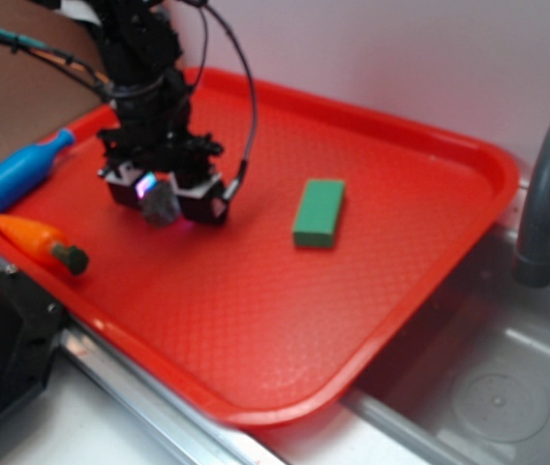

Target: Grab the rock.

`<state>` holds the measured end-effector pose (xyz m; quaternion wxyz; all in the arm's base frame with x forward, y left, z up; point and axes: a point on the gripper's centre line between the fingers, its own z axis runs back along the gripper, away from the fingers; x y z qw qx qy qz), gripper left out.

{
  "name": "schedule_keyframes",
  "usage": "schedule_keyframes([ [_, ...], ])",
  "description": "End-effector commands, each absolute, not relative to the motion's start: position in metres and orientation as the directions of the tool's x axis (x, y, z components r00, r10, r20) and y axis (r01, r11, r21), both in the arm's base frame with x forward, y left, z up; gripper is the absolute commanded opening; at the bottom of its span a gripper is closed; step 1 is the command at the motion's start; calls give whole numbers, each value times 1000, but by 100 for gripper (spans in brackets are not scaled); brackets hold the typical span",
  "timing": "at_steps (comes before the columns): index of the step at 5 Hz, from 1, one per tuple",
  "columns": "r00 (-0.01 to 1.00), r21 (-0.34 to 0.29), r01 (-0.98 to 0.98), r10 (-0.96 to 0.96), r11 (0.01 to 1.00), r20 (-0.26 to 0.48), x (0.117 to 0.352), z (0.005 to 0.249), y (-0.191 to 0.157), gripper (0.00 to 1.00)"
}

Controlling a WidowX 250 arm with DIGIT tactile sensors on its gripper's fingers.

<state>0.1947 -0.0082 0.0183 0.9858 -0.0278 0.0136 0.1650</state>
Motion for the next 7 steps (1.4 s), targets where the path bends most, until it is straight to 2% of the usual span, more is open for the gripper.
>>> schedule_keyframes([
  [1,960,-44,-279,278,959,-20,192,34,-13,0],
  [2,988,-6,-155,155,988,12,192,76,-3,0],
  [3,986,-24,-111,113,994,124,187,126,15,0],
  [4,988,-48,10,-3,999,154,193,176,23,0],
  [5,992,16,77,-78,997,103,198,224,13,0],
  [6,993,17,78,-79,997,92,198,236,8,0],
  [7,997,-11,35,-34,999,68,191,243,13,0],
])
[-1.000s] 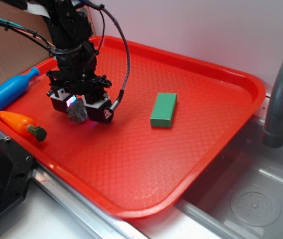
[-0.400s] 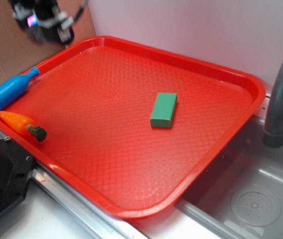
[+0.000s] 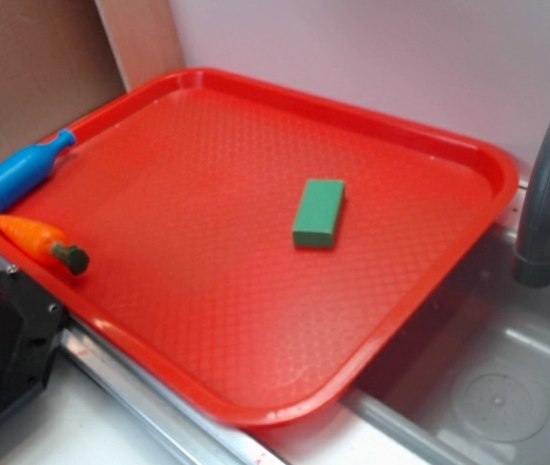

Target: Grab the rock.

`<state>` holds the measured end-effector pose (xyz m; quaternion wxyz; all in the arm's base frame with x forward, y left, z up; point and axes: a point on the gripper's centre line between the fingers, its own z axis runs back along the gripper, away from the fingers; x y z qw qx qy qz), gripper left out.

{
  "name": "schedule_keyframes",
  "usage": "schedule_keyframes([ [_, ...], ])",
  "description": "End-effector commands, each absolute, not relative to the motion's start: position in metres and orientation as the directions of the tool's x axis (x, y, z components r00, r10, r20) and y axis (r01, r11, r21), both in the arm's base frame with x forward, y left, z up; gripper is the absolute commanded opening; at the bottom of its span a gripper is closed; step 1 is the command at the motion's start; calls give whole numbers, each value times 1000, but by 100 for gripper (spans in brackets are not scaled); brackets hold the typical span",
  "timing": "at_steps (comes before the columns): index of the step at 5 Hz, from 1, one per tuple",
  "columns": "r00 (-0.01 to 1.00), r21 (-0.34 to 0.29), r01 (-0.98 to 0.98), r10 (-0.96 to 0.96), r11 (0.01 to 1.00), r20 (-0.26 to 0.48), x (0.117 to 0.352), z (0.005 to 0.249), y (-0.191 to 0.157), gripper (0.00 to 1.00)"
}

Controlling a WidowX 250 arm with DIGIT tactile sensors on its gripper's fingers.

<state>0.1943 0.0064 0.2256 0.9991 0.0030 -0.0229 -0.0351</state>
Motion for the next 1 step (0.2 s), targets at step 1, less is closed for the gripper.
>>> schedule_keyframes([
  [1,997,-21,31,-30,999,69,190,241,16,0],
])
